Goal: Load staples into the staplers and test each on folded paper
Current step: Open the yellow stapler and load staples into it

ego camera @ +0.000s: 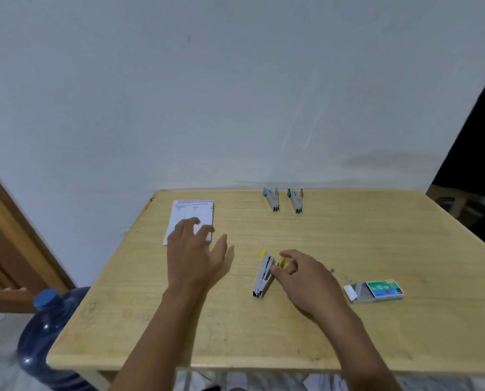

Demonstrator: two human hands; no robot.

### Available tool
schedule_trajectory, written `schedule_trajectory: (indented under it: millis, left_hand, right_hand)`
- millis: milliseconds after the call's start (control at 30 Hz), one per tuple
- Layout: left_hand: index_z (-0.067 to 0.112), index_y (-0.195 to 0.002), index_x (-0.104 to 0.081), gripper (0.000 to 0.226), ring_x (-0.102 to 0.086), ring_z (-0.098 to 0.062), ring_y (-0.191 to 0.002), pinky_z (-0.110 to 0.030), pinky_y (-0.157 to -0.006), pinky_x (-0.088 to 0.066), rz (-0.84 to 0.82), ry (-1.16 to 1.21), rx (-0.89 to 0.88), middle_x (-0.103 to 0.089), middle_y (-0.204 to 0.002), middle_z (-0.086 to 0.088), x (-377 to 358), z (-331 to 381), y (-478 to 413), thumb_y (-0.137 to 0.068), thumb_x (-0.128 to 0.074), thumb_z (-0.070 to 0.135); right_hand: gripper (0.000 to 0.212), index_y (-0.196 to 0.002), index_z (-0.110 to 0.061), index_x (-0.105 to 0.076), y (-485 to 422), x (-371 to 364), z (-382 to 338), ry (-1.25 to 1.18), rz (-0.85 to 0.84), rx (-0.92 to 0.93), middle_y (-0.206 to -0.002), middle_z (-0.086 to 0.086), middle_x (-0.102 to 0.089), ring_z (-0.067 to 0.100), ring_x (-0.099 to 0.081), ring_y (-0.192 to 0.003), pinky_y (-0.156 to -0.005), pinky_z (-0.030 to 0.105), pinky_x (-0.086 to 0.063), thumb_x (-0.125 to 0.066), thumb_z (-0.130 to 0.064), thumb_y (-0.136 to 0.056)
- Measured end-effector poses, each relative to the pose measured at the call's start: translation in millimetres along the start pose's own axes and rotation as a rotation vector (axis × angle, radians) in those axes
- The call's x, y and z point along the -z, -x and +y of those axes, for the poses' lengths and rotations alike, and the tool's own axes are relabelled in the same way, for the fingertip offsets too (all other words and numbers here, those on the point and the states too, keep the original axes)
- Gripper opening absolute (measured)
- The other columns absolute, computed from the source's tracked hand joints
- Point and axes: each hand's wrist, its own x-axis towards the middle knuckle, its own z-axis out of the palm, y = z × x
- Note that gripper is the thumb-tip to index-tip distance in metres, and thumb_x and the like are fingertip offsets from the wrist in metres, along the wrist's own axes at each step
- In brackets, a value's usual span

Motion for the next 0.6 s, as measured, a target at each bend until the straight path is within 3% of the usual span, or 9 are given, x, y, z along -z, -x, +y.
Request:
schedule_trajectory:
  millis: [67, 133, 267, 367, 433, 533, 600]
  left_hand:
    - [0.022, -0.081, -0.077, 0.037, -0.059, -0.024, -0.091, -0.033, -0.075, -0.039, -0.043, 0.015, -0.083, -0.062, -0.09, 0.001, 3, 14, 13, -0.08, -0.054, 0.052]
    - [0.028, -0.08, -0.078, 0.041, -0.055, -0.018, -0.085, -0.031, -0.072, -0.034, -0.179, 0.064, -0.043, -0.054, -0.082, 0.01, 3, 31, 29, -0.081, -0.049, 0.058]
    - [0.041, -0.107, -0.071, 0.042, -0.037, -0.01, -0.095, -0.031, -0.077, -0.02, -0.421, 0.085, -0.011, -0.05, -0.099, 0.014, 4, 62, 54, -0.089, -0.041, 0.064]
    - [0.042, -0.111, -0.07, 0.031, -0.05, -0.013, -0.103, -0.032, -0.087, -0.028, -0.453, 0.259, 0.101, -0.056, -0.097, 0.014, 9, 76, 60, -0.093, -0.048, 0.056]
    - [0.044, -0.104, -0.071, 0.025, -0.062, -0.005, -0.097, -0.036, -0.091, -0.04, -0.449, 0.42, 0.144, -0.07, -0.092, 0.017, 15, 78, 61, -0.091, -0.054, 0.055]
    - [0.034, -0.098, -0.076, 0.014, -0.069, -0.003, -0.082, -0.029, -0.08, -0.052, -0.458, 0.78, 0.232, -0.077, -0.086, 0.01, 28, 89, 63, -0.094, -0.062, 0.032]
    - [0.028, -0.092, -0.076, 0.022, -0.066, -0.007, -0.072, -0.021, -0.067, -0.049, -0.442, 0.907, 0.275, -0.076, -0.082, -0.001, 38, 96, 66, -0.095, -0.062, 0.012]
  right_hand:
    - [0.044, -0.132, -0.036, -0.053, -1, -6, 4, -0.022, 0.058, -0.025, -0.105, -0.015, -0.061, 0.012, -0.061, -0.096, -0.078, 0.029, -0.049, -0.053, -0.055, -0.092]
    - [0.042, -0.129, -0.036, -0.055, 0, -8, 5, -0.043, 0.077, -0.039, -0.117, -0.015, -0.063, 0.012, -0.061, -0.103, -0.081, 0.03, -0.048, -0.053, -0.054, -0.092]
    - [0.042, -0.13, -0.036, -0.054, 4, -12, 3, -0.083, 0.095, -0.049, -0.124, -0.014, -0.063, 0.013, -0.06, -0.11, -0.086, 0.031, -0.049, -0.053, -0.053, -0.092]
    - [0.042, -0.132, -0.033, -0.053, 10, -15, 3, -0.14, 0.121, -0.066, -0.125, -0.013, -0.063, 0.013, -0.06, -0.112, -0.085, 0.031, -0.048, -0.053, -0.048, -0.093]
    - [0.037, -0.128, -0.032, -0.055, 14, -17, 5, -0.24, 0.145, -0.072, -0.119, -0.014, -0.064, 0.011, -0.062, -0.109, -0.086, 0.031, -0.048, -0.055, -0.045, -0.094]
    - [0.019, -0.112, -0.03, -0.06, 20, -18, 6, -0.537, 0.234, -0.041, -0.108, -0.012, -0.067, 0.001, -0.064, -0.096, -0.079, 0.022, -0.051, -0.063, -0.034, -0.093]
    - [0.015, -0.106, -0.028, -0.062, 26, -16, 5, -0.737, 0.276, -0.025, -0.104, -0.01, -0.068, -0.003, -0.063, -0.092, -0.079, 0.022, -0.054, -0.067, -0.03, -0.091]
